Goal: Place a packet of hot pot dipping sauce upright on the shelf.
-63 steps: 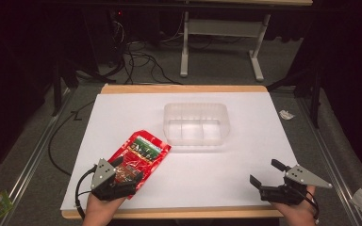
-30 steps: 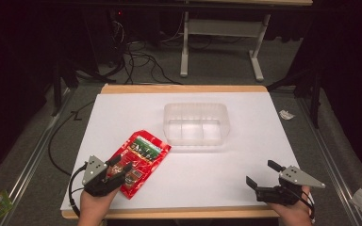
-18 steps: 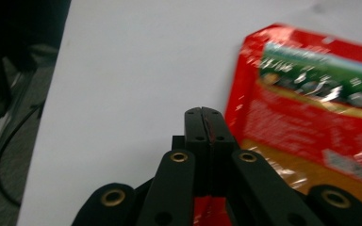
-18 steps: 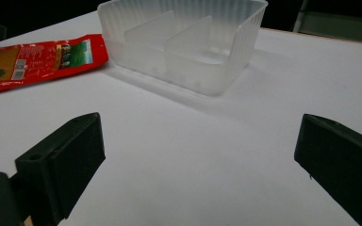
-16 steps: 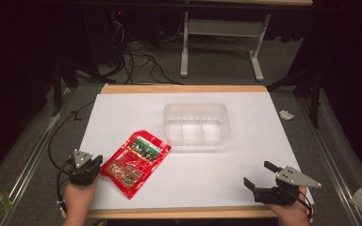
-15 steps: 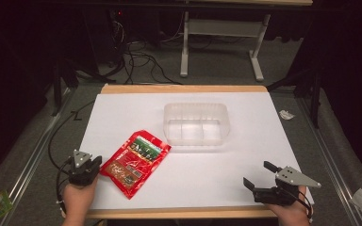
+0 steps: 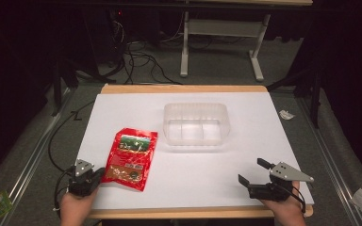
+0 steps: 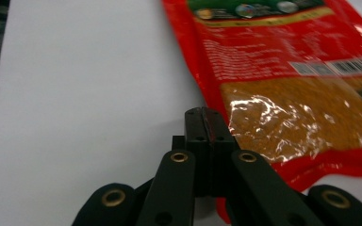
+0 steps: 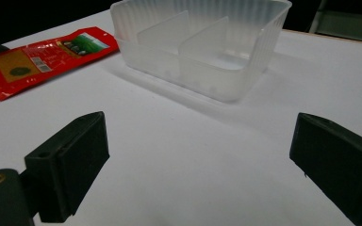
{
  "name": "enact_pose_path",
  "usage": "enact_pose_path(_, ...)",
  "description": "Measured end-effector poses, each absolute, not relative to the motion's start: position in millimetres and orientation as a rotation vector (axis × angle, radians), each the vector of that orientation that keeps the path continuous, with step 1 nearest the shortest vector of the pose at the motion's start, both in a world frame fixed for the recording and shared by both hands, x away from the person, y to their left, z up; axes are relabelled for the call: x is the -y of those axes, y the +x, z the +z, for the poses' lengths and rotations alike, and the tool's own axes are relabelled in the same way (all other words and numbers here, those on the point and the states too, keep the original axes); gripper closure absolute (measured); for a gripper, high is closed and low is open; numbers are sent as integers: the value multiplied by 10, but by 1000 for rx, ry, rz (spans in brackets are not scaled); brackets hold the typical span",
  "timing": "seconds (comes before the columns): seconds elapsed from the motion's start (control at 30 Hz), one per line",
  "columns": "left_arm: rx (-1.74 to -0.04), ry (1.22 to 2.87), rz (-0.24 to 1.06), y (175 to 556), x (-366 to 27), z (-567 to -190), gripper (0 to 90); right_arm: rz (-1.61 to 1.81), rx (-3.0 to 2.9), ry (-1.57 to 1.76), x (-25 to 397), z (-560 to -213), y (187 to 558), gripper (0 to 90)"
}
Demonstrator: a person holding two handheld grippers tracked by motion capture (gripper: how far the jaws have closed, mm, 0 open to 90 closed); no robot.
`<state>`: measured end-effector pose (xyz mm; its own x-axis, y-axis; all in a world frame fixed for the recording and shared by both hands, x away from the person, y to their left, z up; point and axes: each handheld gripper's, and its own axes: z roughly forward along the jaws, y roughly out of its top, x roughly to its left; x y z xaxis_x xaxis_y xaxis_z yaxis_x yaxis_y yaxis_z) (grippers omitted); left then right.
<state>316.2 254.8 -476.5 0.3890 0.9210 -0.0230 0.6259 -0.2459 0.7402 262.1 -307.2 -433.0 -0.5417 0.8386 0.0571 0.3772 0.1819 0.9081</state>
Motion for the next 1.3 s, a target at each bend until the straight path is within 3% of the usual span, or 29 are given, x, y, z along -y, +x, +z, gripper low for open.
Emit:
enact_pose_path(0.37, -1213, 2025, 448, 2914, -2401, -4726, 900, 1354, -2050, 1094, 2869, -4332, 2796, 63)
enact_pose_path(0.6, -1089, 2110, 465, 2843, -2131, -4675, 900, 1355, -2051, 1095, 2848, -4334, 2812, 81)
enact_pose_path(0.8, -1107, 2075, 481, 2849, -2164, -4615, 893, 1363, -2048, 1118, 2879, -4330, 2796, 97)
enact_pose_path(1.1, -1182, 1962, 544, 2914, -2308, -4598, 783, 1335, -2032, 1123, 2923, -4331, 2765, 70)
enact_pose_path(1.3, -1209, 1864, 610, 2969, -2319, -4550, 610, 1326, -2006, 1141, 2974, -4314, 2716, 44)
